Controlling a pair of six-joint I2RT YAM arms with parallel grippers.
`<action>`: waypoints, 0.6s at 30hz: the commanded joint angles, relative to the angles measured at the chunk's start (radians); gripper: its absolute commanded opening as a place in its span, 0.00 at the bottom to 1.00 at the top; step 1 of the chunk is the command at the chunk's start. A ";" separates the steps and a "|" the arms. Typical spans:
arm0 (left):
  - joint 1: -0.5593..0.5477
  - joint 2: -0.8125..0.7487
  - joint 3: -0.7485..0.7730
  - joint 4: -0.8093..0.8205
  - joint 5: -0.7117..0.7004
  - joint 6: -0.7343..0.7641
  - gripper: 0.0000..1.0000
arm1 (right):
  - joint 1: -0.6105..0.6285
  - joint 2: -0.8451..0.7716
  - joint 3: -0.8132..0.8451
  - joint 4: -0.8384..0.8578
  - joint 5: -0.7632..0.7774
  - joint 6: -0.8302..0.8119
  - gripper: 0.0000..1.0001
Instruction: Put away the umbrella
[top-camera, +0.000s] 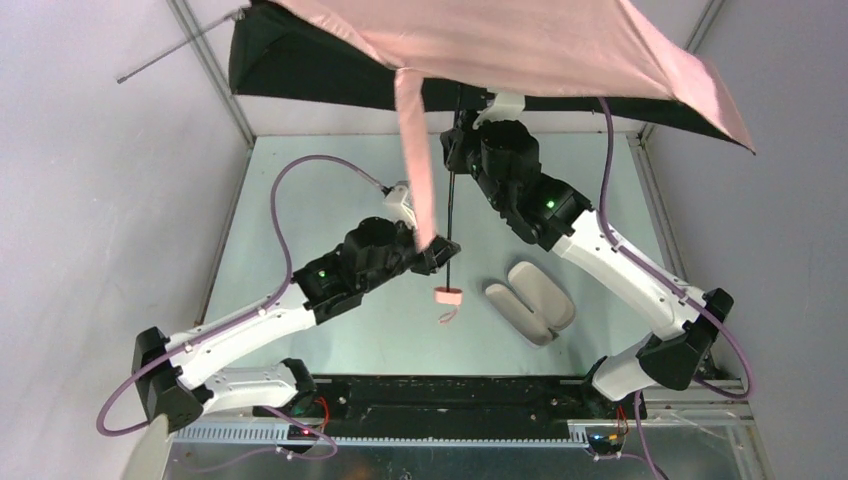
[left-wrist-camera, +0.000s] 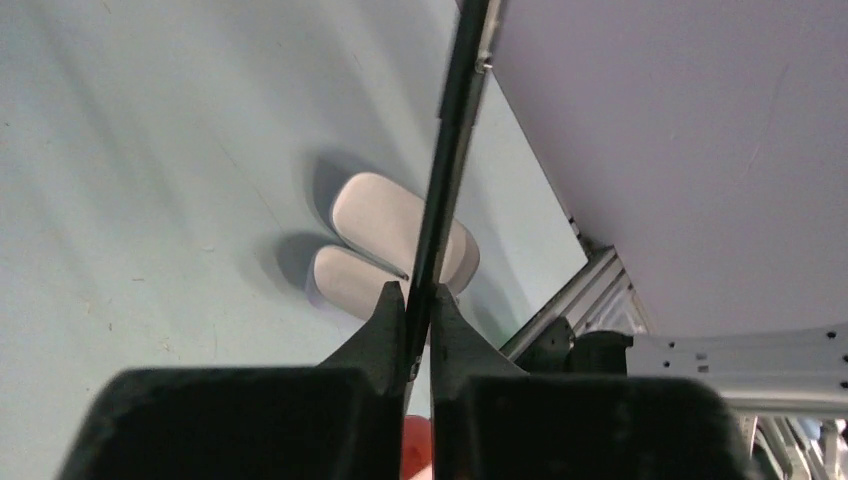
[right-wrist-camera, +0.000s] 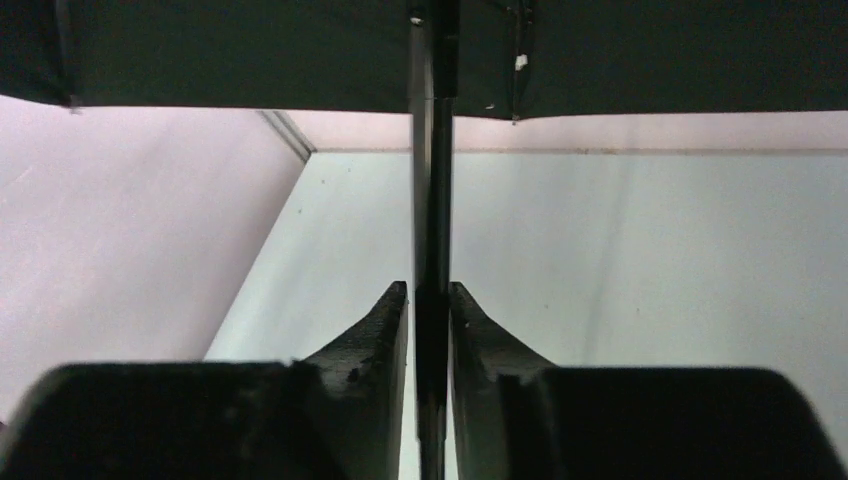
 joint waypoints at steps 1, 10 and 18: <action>0.011 0.000 0.022 -0.011 -0.009 -0.041 0.00 | -0.011 -0.073 -0.032 0.060 -0.070 -0.010 0.37; 0.025 -0.111 -0.130 0.322 0.112 -0.090 0.00 | -0.352 -0.140 -0.344 0.449 -0.870 0.343 0.79; 0.023 -0.123 -0.153 0.327 0.115 -0.103 0.00 | -0.453 -0.054 -0.370 0.562 -1.060 0.551 0.89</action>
